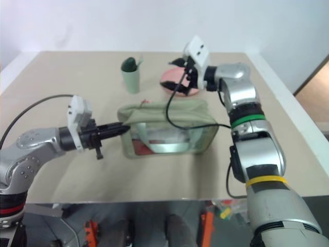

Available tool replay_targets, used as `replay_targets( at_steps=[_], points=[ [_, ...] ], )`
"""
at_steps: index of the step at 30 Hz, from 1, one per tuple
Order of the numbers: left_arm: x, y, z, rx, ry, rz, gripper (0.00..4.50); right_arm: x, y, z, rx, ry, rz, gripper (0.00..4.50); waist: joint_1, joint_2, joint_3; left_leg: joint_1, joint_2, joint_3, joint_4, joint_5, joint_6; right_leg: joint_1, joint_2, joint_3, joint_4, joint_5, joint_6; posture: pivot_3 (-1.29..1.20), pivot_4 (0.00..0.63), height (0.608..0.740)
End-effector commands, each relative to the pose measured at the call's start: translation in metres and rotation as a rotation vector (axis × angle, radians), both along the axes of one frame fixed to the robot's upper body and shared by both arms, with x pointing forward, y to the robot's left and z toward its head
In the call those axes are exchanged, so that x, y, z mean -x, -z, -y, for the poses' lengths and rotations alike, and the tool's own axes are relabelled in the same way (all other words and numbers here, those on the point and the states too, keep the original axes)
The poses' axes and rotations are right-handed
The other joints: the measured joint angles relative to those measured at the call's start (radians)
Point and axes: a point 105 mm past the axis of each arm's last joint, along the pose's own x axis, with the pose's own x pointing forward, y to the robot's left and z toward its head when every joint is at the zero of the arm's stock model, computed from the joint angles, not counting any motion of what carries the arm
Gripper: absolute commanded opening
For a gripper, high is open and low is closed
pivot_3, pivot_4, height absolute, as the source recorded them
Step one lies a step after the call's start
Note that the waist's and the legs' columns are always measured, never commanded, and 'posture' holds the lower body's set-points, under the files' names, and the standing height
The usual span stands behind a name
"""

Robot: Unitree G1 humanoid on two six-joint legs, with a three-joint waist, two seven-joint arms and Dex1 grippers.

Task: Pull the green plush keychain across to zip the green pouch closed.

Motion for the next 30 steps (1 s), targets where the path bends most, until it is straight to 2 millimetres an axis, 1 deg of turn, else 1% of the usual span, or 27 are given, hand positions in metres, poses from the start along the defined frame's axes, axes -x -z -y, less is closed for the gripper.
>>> replay_targets(
  at_steps=[1,3,6,9,14,15,17,19,21,22,23,27,30],
  points=[
    [-0.001,0.003,-0.004,-0.03,-0.03,0.013,0.0,0.022,0.001,-0.006,0.059,-0.179,-0.062,4.48,0.0,0.0,0.0,0.0,0.0,0.0,0.0,0.0,0.0,0.0,0.0,0.0,0.0,0.0,0.0,0.0,0.15,0.74],
    [-0.003,0.002,-0.005,-0.029,-0.038,0.023,0.0,0.033,0.012,-0.005,0.105,-0.254,-0.121,4.48,0.0,0.0,0.0,0.0,0.0,-0.001,0.0,0.0,0.0,0.0,0.0,-0.001,0.0,0.0,0.0,0.0,0.15,0.74],
    [-0.005,0.0,-0.005,-0.023,-0.044,0.032,0.0,0.04,0.022,-0.003,0.147,-0.286,-0.145,4.48,-0.001,0.0,0.0,0.0,0.0,-0.002,0.001,0.0,0.0,0.0,0.002,-0.002,0.001,0.001,-0.001,0.0,0.15,0.74],
    [-0.007,-0.002,-0.005,-0.021,-0.049,0.04,0.0,0.045,0.028,-0.006,0.161,-0.31,-0.162,4.48,-0.001,0.0,0.0,0.001,0.0,-0.003,0.001,0.001,-0.001,0.0,0.004,-0.002,0.002,0.001,-0.002,0.0,0.15,0.74],
    [-0.008,-0.006,-0.001,-0.009,-0.05,0.052,0.0,0.047,0.034,-0.016,0.149,-0.322,-0.159,4.48,-0.001,0.0,0.0,0.002,0.001,-0.003,0.001,0.002,-0.001,0.001,0.005,-0.002,0.003,0.001,-0.002,0.0,0.15,0.74],
    [-0.008,-0.006,0.0,-0.008,-0.049,0.054,0.0,0.045,0.035,-0.018,0.141,-0.318,-0.159,4.08,-0.001,0.0,0.0,0.002,0.001,-0.003,0.001,0.002,-0.001,0.001,0.005,-0.002,0.003,0.001,-0.002,0.0,0.15,0.74],
    [-0.008,-0.007,0.001,-0.006,-0.049,0.056,0.0,0.043,0.039,-0.02,0.138,-0.305,-0.155,3.75,-0.001,0.0,0.0,0.002,0.001,-0.003,0.001,0.002,-0.001,0.001,0.005,-0.002,0.003,0.001,-0.002,0.0,0.15,0.74],
    [-0.008,-0.008,0.002,-0.004,-0.05,0.058,0.0,0.04,0.044,-0.019,0.147,-0.292,-0.153,3.1,-0.001,0.0,0.0,0.002,0.001,-0.003,0.001,0.002,-0.001,0.001,0.005,-0.002,0.003,0.001,-0.002,0.0,0.15,0.74],
    [-0.008,-0.008,0.002,-0.003,-0.051,0.059,0.0,0.039,0.048,-0.017,0.162,-0.284,-0.151,2.33,-0.001,0.0,0.0,0.002,0.001,-0.003,0.001,0.002,-0.001,0.001,0.005,-0.002,0.003,0.002,-0.003,0.0,0.15,0.74],
    [-0.008,-0.009,0.002,-0.003,-0.052,0.059,0.0,0.039,0.049,-0.016,0.165,-0.283,-0.151,2.05,-0.001,0.0,0.0,0.002,0.001,-0.003,0.001,0.002,-0.001,0.001,0.004,-0.002,0.003,0.002,-0.003,0.0,0.15,0.74],
    [-0.008,-0.009,0.002,-0.003,-0.053,0.06,0.0,0.038,0.049,-0.015,0.167,-0.282,-0.152,1.96,-0.001,0.0,0.0,0.002,0.001,-0.003,0.001,0.002,-0.001,0.001,0.004,-0.002,0.003,0.002,-0.003,0.0,0.15,0.74],
    [-0.009,-0.01,0.002,-0.001,-0.059,0.063,0.0,0.037,0.051,-0.013,0.173,-0.274,-0.153,1.96,-0.001,0.0,0.0,0.002,0.001,-0.003,0.001,0.002,-0.001,0.001,0.004,-0.002,0.003,0.002,-0.003,0.0,0.15,0.74],
    [-0.011,-0.012,0.002,0.016,-0.072,0.063,0.0,0.034,0.042,-0.012,0.144,-0.26,-0.126,1.96,-0.001,0.0,0.0,0.002,0.001,-0.003,0.001,0.002,-0.001,0.001,0.004,-0.002,0.003,0.002,-0.003,0.0,0.15,0.74]
  ],
)
